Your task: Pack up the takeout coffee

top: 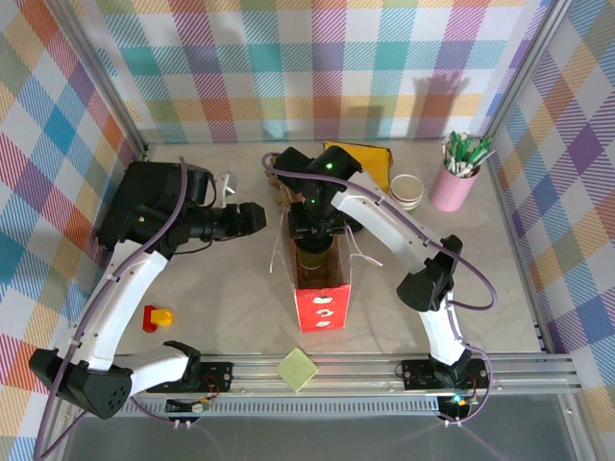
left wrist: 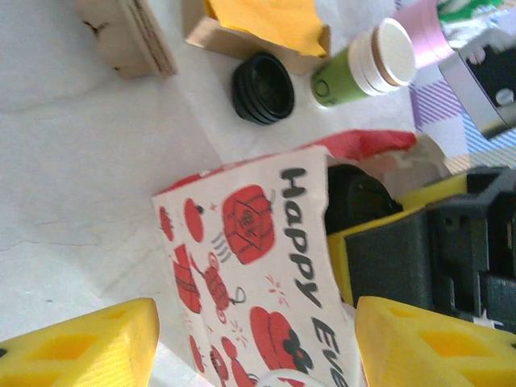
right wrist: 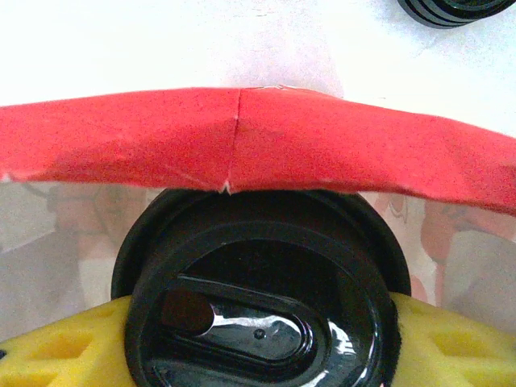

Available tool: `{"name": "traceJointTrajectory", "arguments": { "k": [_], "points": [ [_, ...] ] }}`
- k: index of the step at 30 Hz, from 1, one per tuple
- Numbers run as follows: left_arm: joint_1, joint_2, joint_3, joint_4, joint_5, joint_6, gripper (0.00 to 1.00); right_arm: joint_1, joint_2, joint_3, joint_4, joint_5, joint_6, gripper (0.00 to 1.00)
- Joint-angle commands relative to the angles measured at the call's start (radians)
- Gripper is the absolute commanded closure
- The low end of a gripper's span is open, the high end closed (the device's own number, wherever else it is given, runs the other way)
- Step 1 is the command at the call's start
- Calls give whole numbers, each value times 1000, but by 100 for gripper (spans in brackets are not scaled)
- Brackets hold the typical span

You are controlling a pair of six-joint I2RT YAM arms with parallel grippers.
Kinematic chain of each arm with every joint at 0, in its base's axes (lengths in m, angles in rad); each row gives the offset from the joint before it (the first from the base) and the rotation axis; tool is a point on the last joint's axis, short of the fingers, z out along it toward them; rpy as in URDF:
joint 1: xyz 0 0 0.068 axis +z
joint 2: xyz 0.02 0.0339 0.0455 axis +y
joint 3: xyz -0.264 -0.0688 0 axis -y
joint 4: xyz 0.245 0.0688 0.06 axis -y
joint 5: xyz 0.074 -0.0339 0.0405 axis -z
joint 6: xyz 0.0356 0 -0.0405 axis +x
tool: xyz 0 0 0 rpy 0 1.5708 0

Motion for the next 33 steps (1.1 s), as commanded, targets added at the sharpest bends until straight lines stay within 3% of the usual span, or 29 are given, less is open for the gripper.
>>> {"name": "traceJointTrajectory", "arguments": {
  "k": [1, 5, 22, 33],
  "points": [
    [10, -16, 12, -5, -116, -57, 35, 11, 28, 29, -175, 20, 36, 42],
    [10, -29, 2, -11, -141, -59, 36, 12, 51, 38, -175, 23, 46, 42],
    [10, -4, 21, -14, -65, -5, 36, 12, 67, -47, -96, 99, 92, 42],
    [10, -1, 7, -11, -65, 6, 36, 12, -50, -292, 104, 126, 128, 41]
  ]
}}
